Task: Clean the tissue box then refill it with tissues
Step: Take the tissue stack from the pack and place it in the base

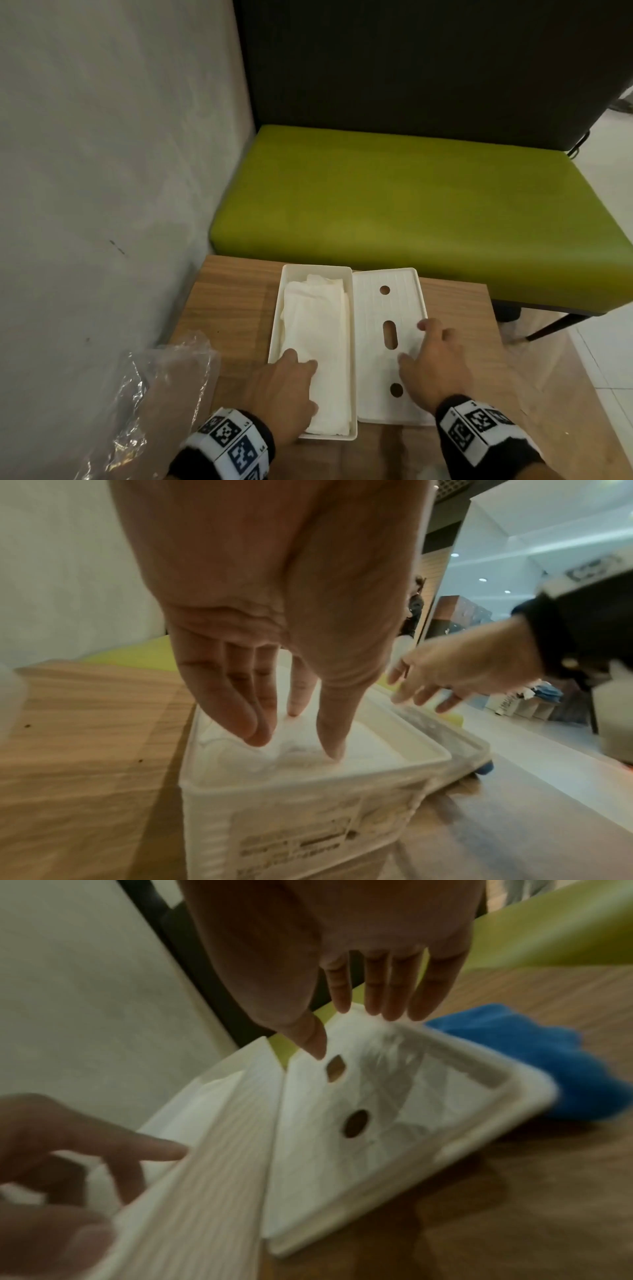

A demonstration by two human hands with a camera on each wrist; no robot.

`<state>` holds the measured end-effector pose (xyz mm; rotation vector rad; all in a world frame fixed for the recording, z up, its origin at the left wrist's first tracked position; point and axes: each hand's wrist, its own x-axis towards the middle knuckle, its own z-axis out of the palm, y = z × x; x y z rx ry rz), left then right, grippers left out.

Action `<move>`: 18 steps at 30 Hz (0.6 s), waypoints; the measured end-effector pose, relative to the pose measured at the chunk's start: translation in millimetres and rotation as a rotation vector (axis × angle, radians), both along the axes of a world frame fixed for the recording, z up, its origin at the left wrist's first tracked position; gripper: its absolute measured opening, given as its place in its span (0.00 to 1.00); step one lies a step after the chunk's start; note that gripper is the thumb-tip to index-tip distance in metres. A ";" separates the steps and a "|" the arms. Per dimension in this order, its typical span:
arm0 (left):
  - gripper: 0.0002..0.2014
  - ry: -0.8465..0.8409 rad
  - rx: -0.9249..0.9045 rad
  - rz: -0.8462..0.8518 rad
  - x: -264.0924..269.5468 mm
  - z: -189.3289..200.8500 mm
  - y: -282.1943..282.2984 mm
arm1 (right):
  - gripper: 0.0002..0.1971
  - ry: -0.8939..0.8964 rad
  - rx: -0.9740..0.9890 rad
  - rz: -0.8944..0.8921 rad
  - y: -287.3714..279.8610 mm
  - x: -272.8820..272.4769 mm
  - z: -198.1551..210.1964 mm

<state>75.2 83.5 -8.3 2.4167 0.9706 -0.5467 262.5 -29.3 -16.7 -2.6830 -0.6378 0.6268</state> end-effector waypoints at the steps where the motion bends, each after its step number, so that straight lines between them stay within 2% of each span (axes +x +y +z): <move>1: 0.29 -0.031 -0.030 0.050 -1.2 -2.1 2.3 | 0.31 0.002 -0.060 -0.021 -4.1 4.9 -2.9; 3: 0.30 -0.096 -0.067 0.147 -2.9 -4.8 6.8 | 0.34 0.032 -0.097 -0.084 -9.5 13.9 -5.7; 5: 0.28 -0.158 -0.077 0.224 -3.9 -4.3 8.7 | 0.35 0.120 -0.037 -0.168 -12.5 21.5 -7.4; 6: 0.26 -0.189 -0.078 0.256 -4.5 -3.1 8.9 | 0.32 0.161 0.002 -0.191 -13.5 22.9 -6.4; 8: 0.23 -0.250 -0.099 0.320 -4.7 2.8 8.7 | 0.20 0.182 0.056 -0.188 -13.6 23.7 -1.8; 10: 0.19 -0.288 -0.096 0.370 -2.6 13.5 8.6 | 0.11 0.160 0.117 -0.163 -10.6 22.1 8.4; 13: 0.15 -0.387 -0.087 0.398 3.4 36.3 10.8 | 0.08 0.118 0.311 -0.106 -0.6 14.2 37.6; 16: 0.14 -0.576 -0.229 0.481 13.7 60.6 13.4 | 0.10 -0.020 0.437 0.039 7.8 -4.9 71.9; 18: 0.16 -0.699 -0.379 0.582 21.8 76.9 14.9 | 0.05 -0.052 0.442 0.153 10.7 -20.4 88.4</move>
